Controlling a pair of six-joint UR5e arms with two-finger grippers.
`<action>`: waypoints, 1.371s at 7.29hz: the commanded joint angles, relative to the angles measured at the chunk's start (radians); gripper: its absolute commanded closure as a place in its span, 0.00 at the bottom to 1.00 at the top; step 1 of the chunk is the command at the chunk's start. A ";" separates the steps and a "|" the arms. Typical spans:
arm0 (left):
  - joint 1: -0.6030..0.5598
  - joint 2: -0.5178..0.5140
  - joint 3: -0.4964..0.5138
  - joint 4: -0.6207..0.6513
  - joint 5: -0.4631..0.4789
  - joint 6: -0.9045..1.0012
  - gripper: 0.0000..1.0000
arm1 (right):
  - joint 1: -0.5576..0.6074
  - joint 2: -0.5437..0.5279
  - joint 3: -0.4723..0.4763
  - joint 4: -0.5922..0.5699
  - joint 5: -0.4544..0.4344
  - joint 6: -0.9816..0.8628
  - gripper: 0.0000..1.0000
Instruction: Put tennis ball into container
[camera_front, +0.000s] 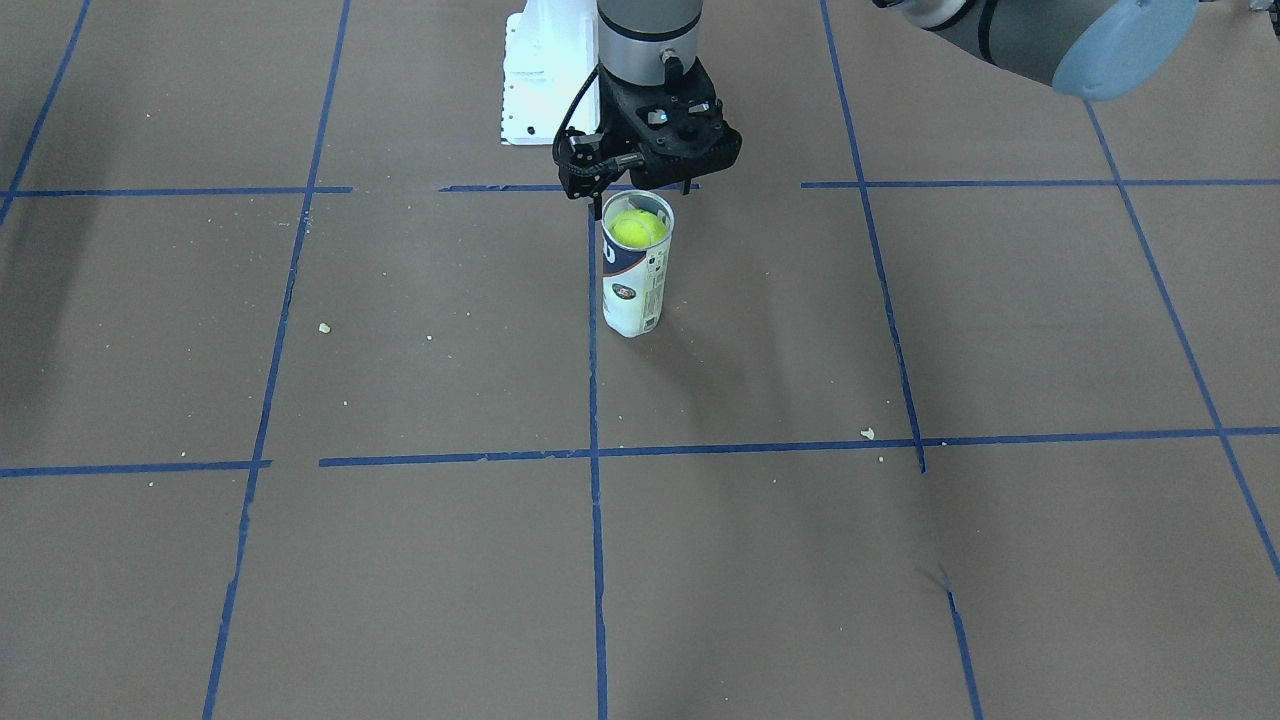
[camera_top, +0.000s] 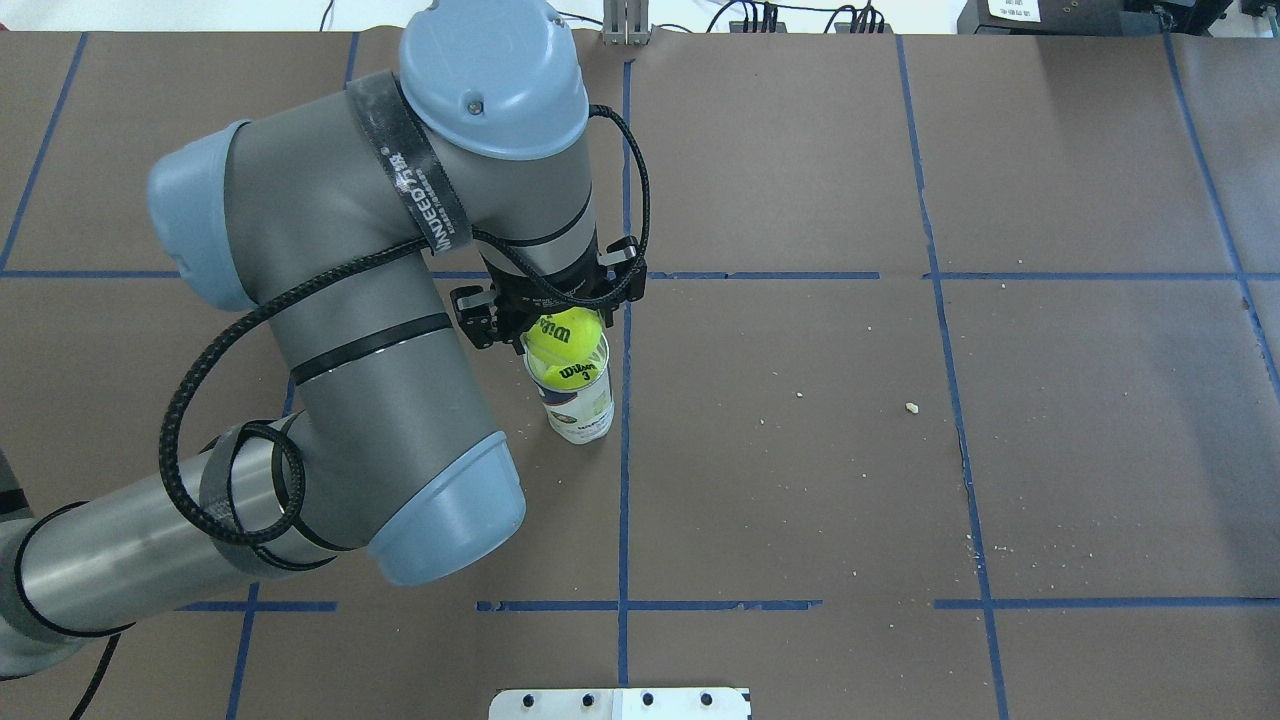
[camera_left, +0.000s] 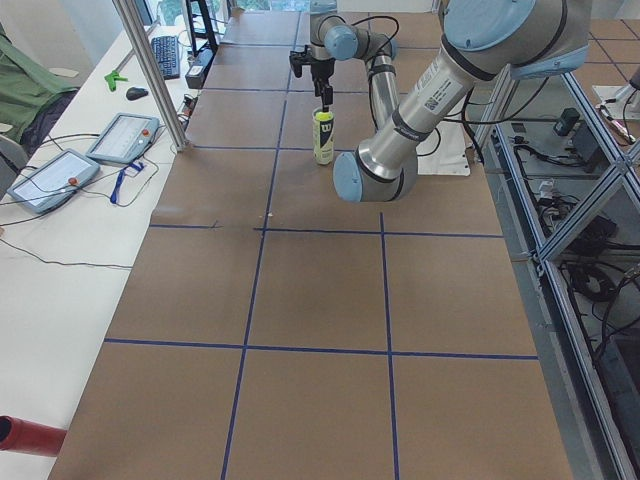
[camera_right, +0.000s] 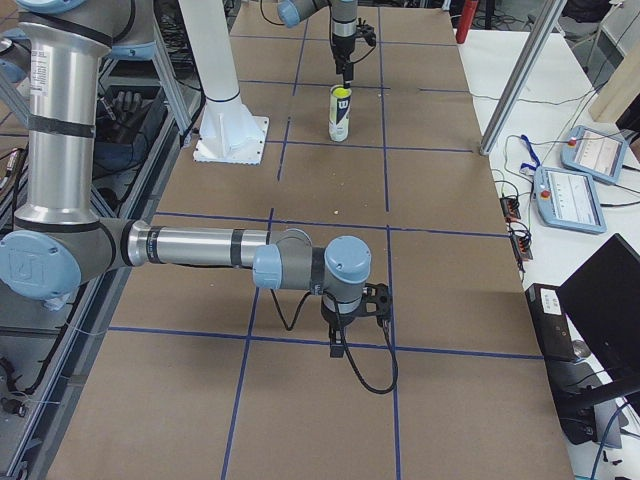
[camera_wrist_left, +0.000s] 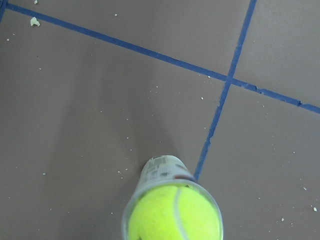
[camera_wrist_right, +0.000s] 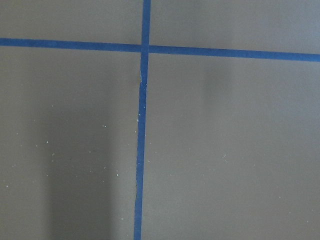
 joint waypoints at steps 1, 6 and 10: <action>-0.003 0.006 -0.019 0.000 0.003 0.004 0.00 | 0.000 0.000 0.002 0.000 0.000 0.000 0.00; -0.139 0.170 -0.166 -0.009 -0.003 0.332 0.00 | 0.000 0.000 0.000 0.000 0.000 0.000 0.00; -0.441 0.434 -0.155 -0.139 -0.167 0.771 0.00 | 0.000 0.000 0.000 0.000 0.000 0.000 0.00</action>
